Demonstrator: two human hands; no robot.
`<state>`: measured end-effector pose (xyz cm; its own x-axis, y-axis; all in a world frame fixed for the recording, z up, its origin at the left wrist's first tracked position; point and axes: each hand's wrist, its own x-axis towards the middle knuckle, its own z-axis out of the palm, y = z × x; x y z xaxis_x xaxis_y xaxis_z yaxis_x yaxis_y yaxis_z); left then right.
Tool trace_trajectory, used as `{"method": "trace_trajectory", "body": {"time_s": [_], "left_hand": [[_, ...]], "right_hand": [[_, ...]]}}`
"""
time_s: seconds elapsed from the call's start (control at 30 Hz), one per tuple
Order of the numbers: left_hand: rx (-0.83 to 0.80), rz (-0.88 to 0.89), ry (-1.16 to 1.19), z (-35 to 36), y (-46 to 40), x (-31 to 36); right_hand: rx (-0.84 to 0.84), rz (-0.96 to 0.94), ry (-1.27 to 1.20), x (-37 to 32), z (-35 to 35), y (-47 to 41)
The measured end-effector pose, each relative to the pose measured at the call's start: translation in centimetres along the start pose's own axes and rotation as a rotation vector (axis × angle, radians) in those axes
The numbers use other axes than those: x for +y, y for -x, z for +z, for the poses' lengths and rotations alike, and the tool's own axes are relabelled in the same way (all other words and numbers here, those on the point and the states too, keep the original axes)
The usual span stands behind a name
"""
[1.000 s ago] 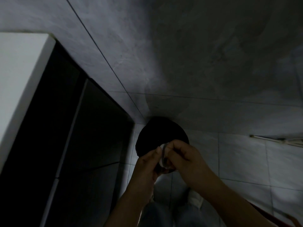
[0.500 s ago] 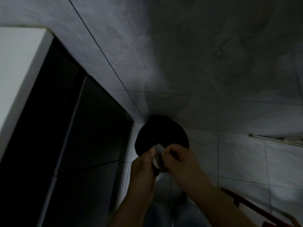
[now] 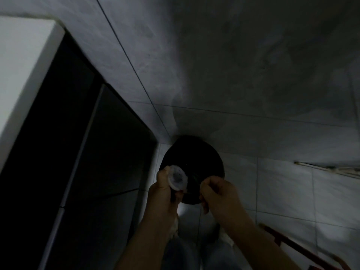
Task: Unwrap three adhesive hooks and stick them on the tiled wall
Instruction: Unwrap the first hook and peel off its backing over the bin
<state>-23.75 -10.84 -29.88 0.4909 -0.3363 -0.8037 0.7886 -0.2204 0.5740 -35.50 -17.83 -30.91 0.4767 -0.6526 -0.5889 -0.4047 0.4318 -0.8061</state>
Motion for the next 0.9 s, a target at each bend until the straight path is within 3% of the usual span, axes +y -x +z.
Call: {"method": "trace_trajectory", "body": {"time_s": [0.2,0.3,0.53,0.63,0.77,0.9], "left_hand": [[-0.213,-0.234,-0.019,-2.0,-2.2,1.1],[-0.216,-0.216,-0.06,-2.8,-2.9,1.7],[-0.062,0.071,-0.1,-2.3,-4.6,0.2],[0.011,0.147,0.009,-3.1,-4.7,0.4],[-0.038,0.097,-0.224,-3.5,-4.7,-0.4],[0.029,-0.004,-0.262,-3.1,-4.6,-1.9]], "right_hand": [[-0.244,0.055,0.062,-0.8,-0.9,-2.2],[-0.285,0.074,0.084,-1.2,-0.8,-3.2],[-0.08,0.171,-0.069,0.4,0.5,-3.9],[0.094,0.197,-0.165,1.9,-0.6,-3.6],[0.124,0.23,-0.045,4.4,-2.3,-2.7],[0.123,0.208,0.17,5.6,-1.7,-3.4]]}}
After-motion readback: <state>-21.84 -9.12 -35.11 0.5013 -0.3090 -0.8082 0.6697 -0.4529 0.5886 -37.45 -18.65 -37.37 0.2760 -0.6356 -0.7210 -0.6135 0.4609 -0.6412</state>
